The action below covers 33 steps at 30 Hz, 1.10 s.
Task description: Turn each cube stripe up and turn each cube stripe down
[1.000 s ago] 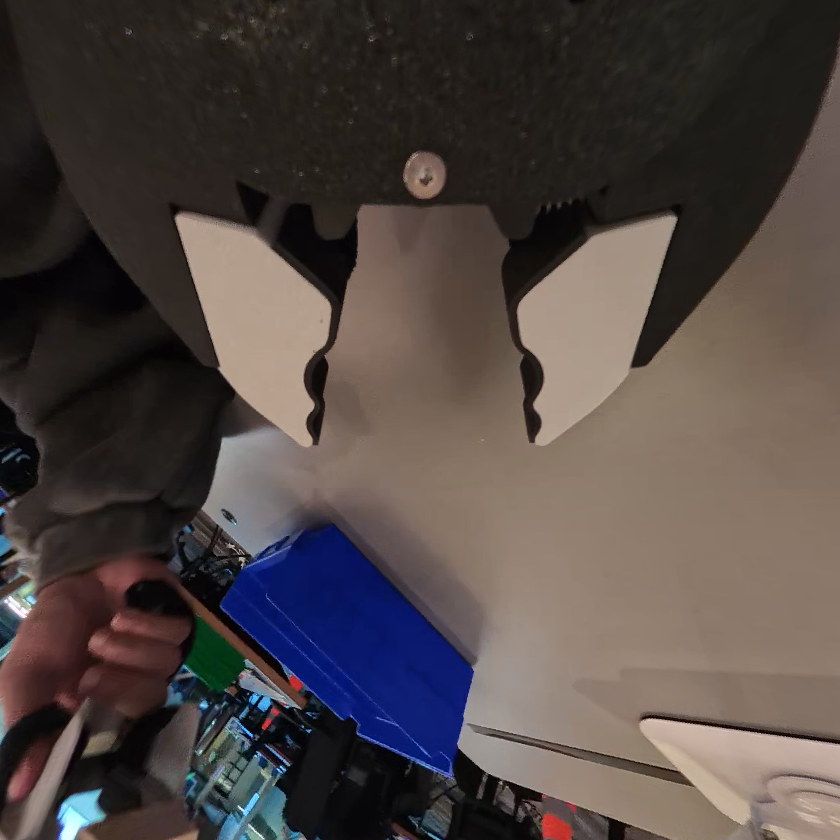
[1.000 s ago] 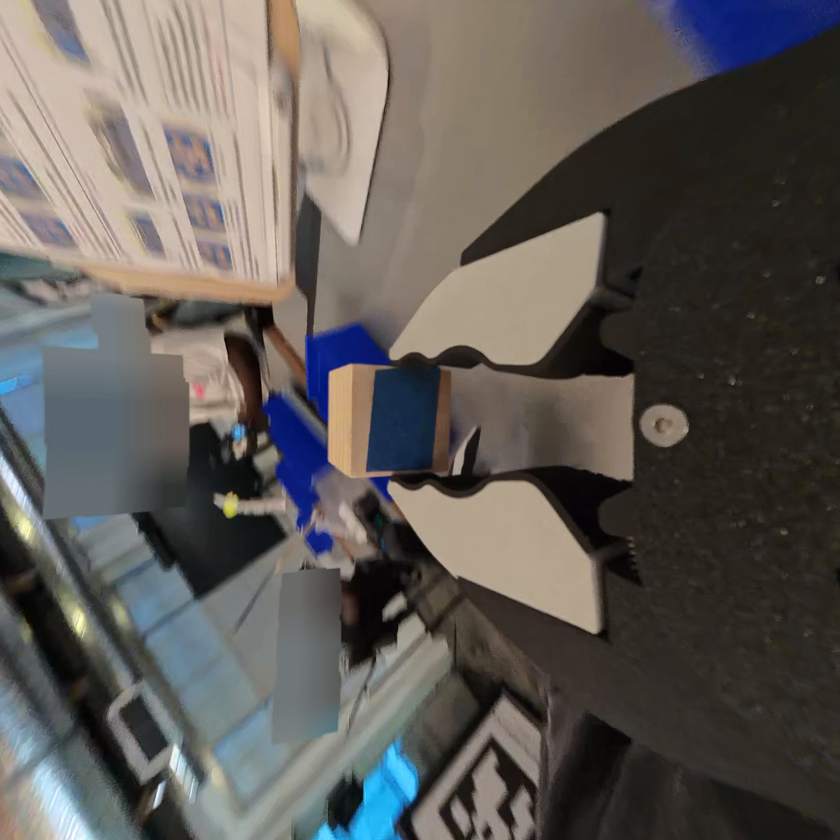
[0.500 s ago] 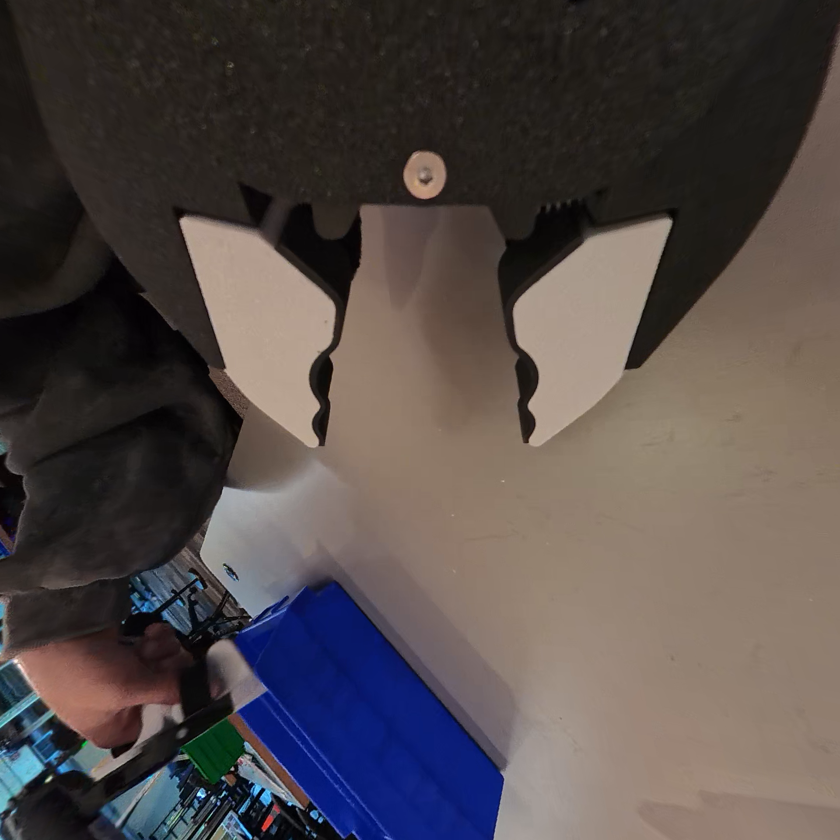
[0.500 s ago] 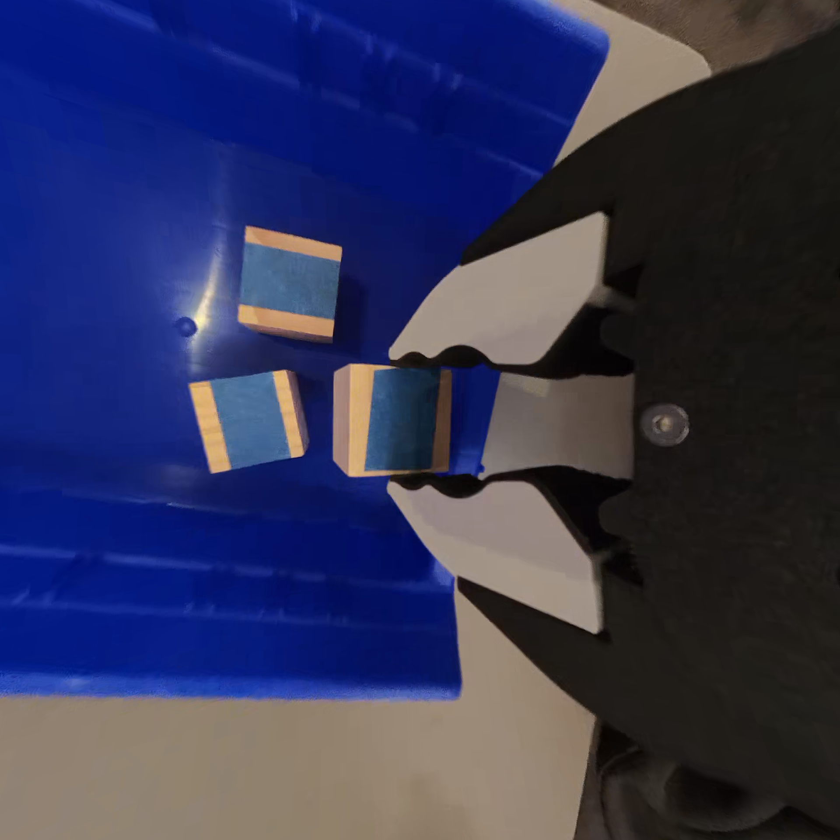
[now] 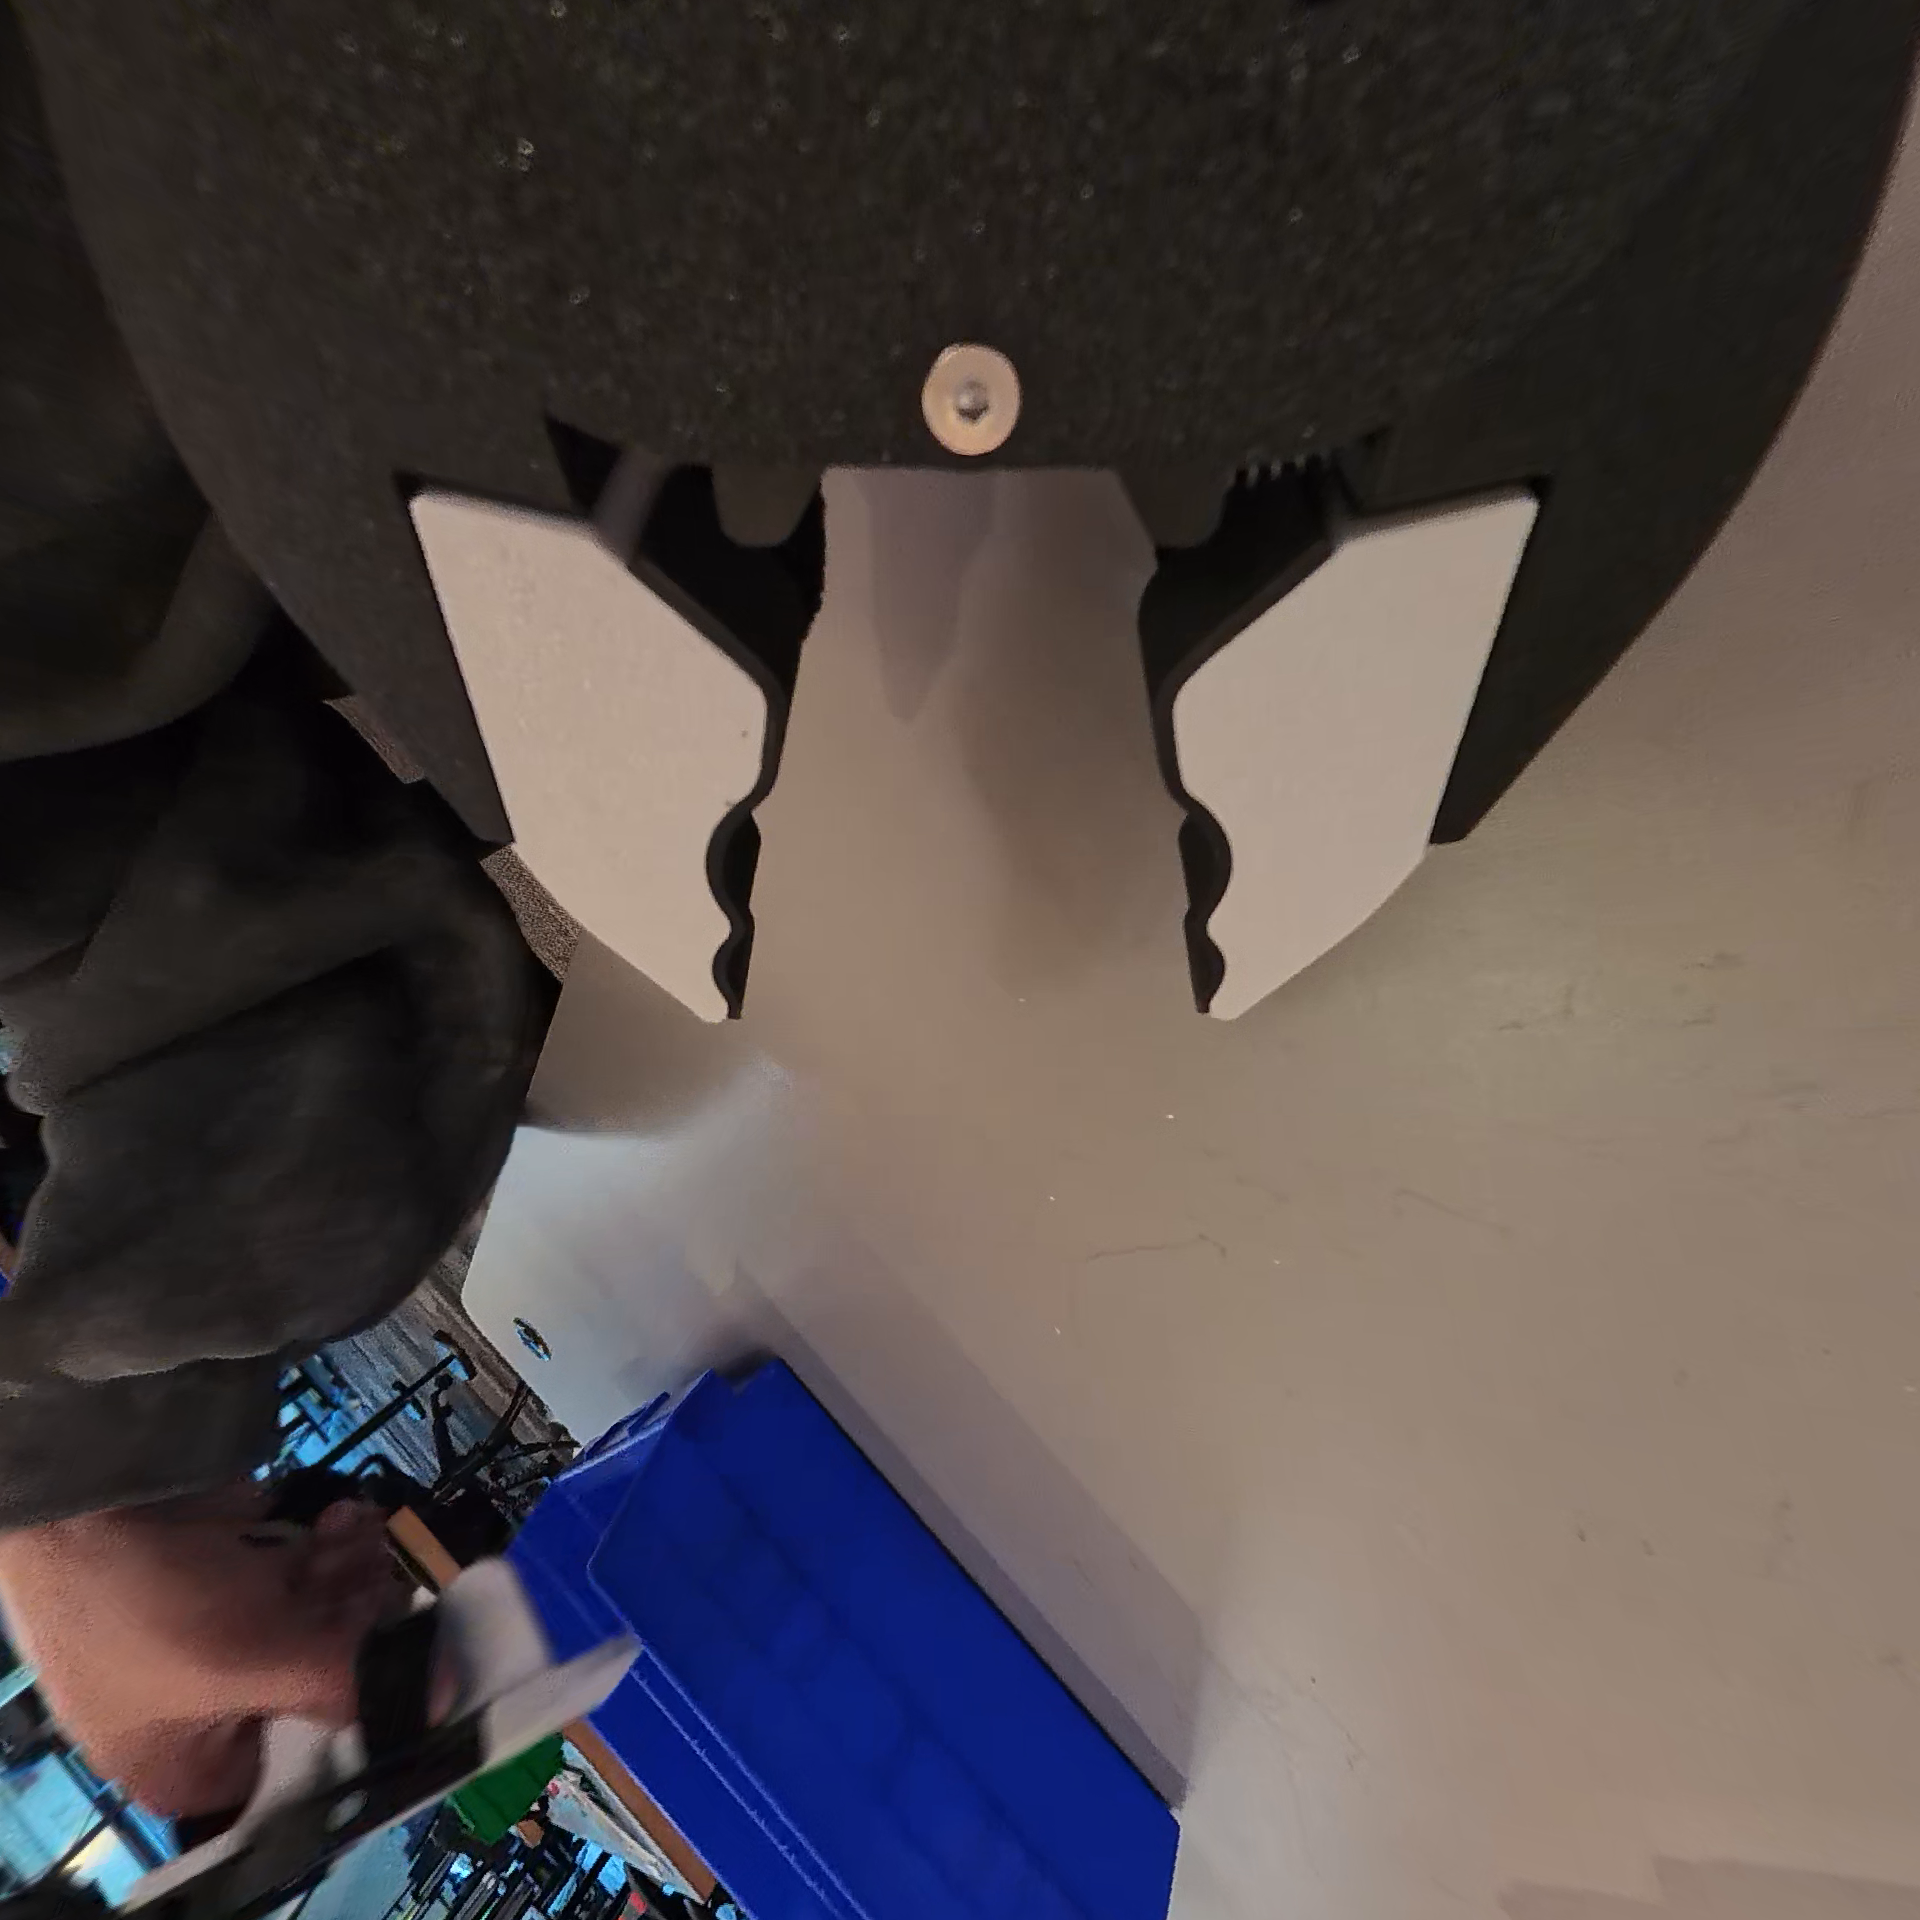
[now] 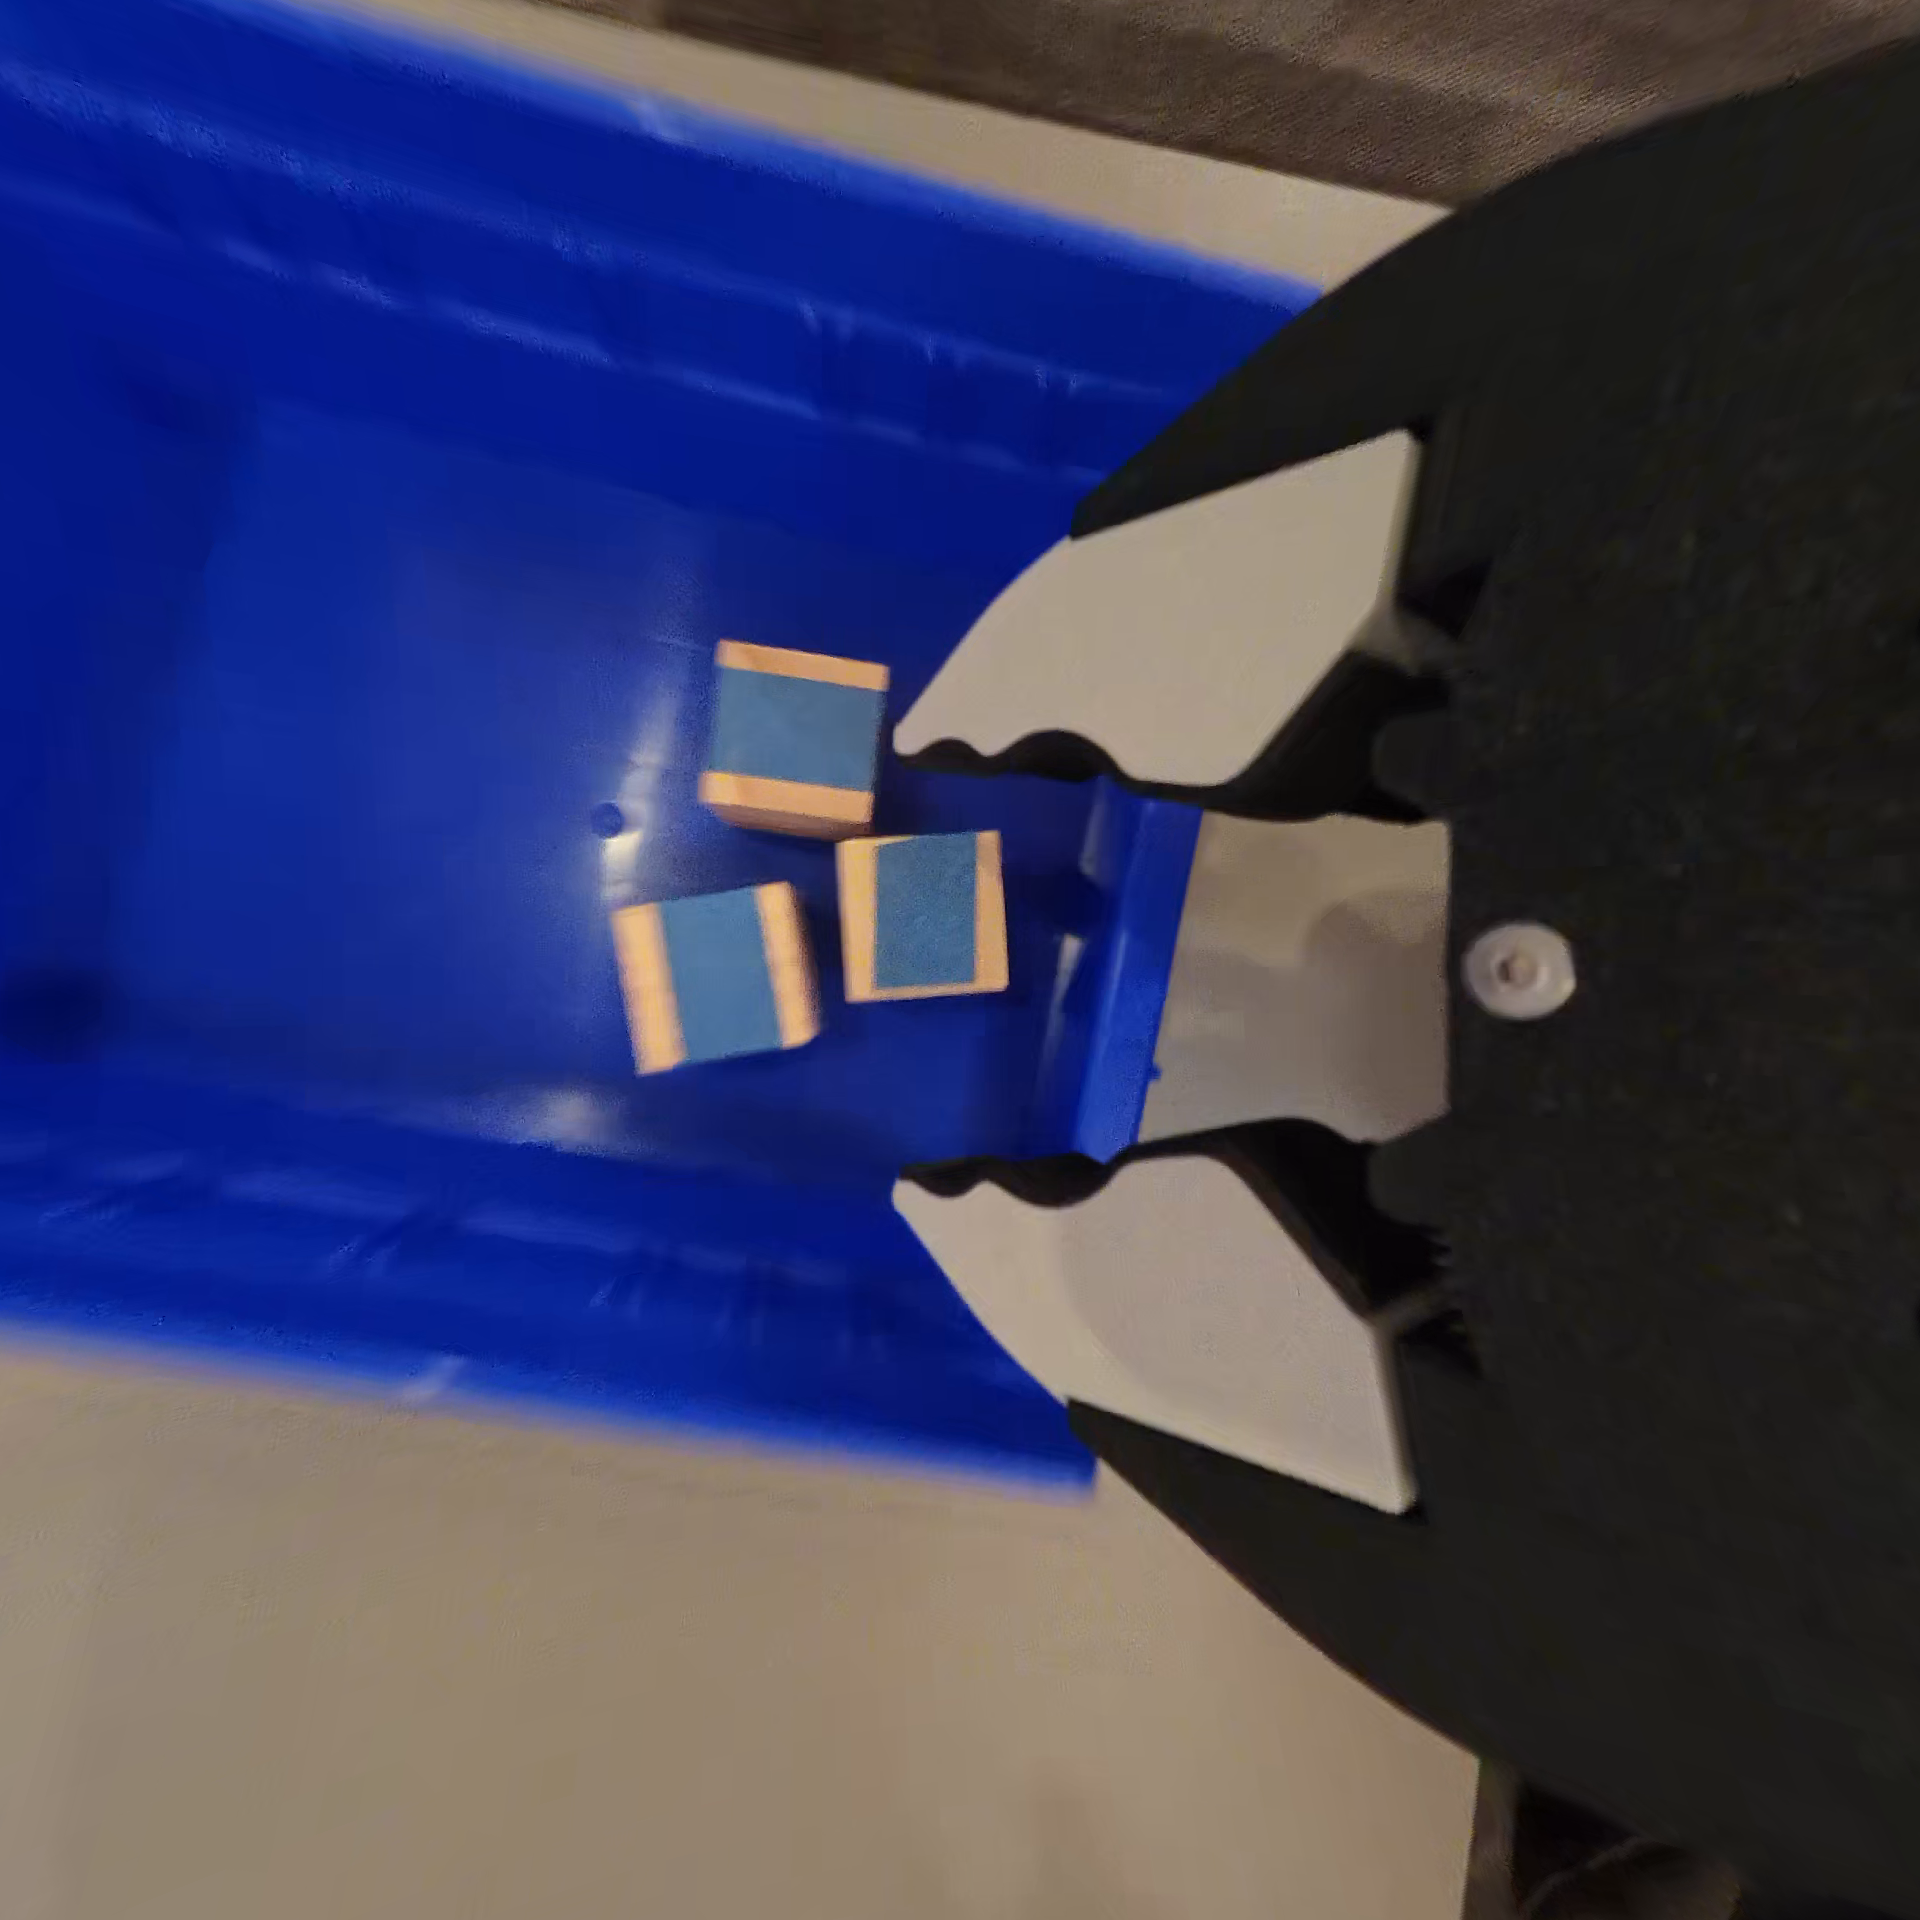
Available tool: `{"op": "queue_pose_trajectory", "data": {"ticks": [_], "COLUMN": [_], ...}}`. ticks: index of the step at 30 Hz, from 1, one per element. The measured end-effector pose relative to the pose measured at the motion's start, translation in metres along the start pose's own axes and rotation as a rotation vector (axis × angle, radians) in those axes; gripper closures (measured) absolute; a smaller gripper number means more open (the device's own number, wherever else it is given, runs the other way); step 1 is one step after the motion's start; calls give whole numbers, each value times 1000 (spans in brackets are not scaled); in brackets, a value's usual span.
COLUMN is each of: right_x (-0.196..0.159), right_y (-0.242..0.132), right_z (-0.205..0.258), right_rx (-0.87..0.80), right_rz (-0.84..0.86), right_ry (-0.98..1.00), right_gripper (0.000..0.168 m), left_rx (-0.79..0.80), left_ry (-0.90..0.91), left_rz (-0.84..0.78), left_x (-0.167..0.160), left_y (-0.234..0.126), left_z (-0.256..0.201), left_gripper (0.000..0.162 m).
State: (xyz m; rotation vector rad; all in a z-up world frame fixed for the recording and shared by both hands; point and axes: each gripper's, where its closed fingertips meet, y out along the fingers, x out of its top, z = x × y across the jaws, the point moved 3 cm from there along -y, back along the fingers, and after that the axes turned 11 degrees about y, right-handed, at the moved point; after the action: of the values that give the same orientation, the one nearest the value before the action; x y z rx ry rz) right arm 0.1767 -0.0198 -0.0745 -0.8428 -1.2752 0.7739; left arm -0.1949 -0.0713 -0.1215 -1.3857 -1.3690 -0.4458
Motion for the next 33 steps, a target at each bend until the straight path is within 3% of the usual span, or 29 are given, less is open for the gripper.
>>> {"op": "queue_pose_trajectory", "data": {"ticks": [3,7,10,13,18,22,25,27,33], "right_x": [27,36,14,-14,-30,-32,-30,-31,-34], "right_y": [-56,-115,-115,-77,-7,0,2,2,3], "right_z": [34,122,193,247,267,265,263,263,264], "right_rx": [183,690,1100,1375,1340,1324,1308,1330,1344], "right_rz": [-302,-695,-708,-642,-604,-578,-592,-571,-543], "right_ry": [-47,-243,-291,-287,-191,-196,-197,-184,-179], "right_gripper": [105,107,106,108,113,116,115,115,115], "left_rx": [1,5,20,42,57,216,414,447,186], "left_ry": [6,16,34,46,32,110,200,333,526], "left_rz": [4,14,17,31,42,14,186,331,733], "left_x": [0,-1,-1,-1,9,54,67,69,35], "left_y": [0,1,1,-1,-20,-93,-156,-181,-198], "left_z": [0,-2,-2,0,-1,10,45,69,123], "left_gripper": [83,83,83,84,88,91,93,95,97]}}
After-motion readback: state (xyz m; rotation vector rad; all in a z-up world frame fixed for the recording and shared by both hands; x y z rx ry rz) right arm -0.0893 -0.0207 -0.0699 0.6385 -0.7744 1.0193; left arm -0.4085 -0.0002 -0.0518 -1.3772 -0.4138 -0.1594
